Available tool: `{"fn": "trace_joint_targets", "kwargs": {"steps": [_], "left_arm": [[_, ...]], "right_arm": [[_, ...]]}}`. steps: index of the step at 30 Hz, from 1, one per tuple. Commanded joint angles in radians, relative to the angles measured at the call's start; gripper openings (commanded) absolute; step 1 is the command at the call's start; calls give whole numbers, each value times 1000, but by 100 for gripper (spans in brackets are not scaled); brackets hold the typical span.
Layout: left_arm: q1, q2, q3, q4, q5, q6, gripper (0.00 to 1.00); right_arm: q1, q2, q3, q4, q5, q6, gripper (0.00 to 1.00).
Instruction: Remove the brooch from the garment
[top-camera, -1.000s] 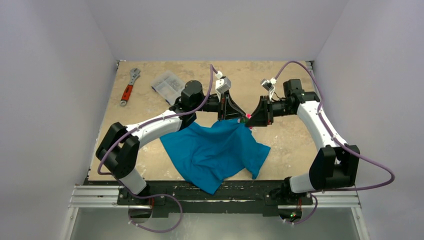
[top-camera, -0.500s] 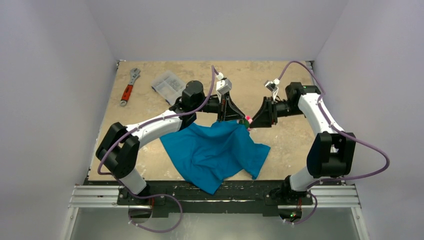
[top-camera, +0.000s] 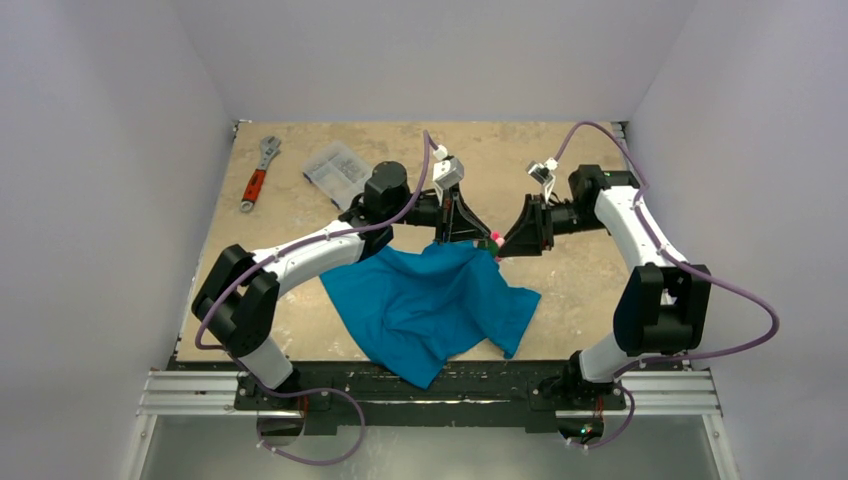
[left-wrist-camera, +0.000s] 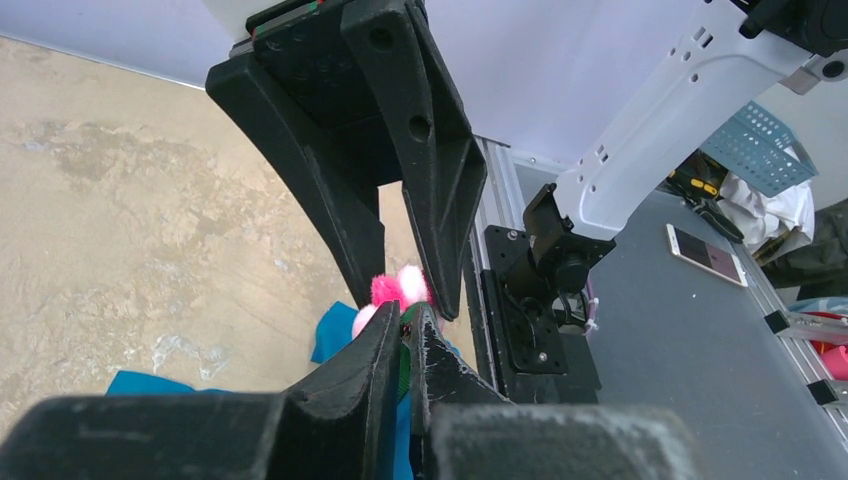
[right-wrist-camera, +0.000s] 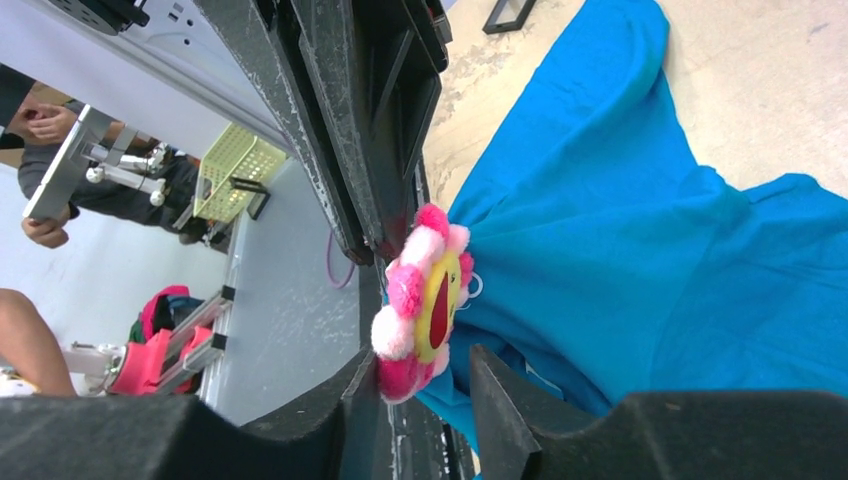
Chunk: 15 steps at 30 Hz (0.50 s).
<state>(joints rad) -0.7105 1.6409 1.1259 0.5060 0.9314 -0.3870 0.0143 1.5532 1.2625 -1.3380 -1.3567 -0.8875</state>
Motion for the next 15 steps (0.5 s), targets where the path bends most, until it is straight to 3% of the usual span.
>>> {"fn": "trace_joint_targets", "kwargs": {"steps": [1, 3, 6, 10, 15], "left_arm": [[-14, -8, 17, 40, 10, -18, 0], [-18, -10, 9, 37, 10, -17, 0], [-21, -13, -8, 36, 8, -15, 0], [-23, -21, -29, 33, -1, -10, 0], [-23, -30, -55, 17, -4, 9, 0]], "right_arm": [[21, -17, 36, 90, -14, 72, 32], [21, -46, 25, 192, -3, 180, 16], [21, -110, -12, 404, 16, 387, 2], [21, -170, -77, 572, 17, 546, 0], [21, -151, -54, 393, 1, 381, 0]]}}
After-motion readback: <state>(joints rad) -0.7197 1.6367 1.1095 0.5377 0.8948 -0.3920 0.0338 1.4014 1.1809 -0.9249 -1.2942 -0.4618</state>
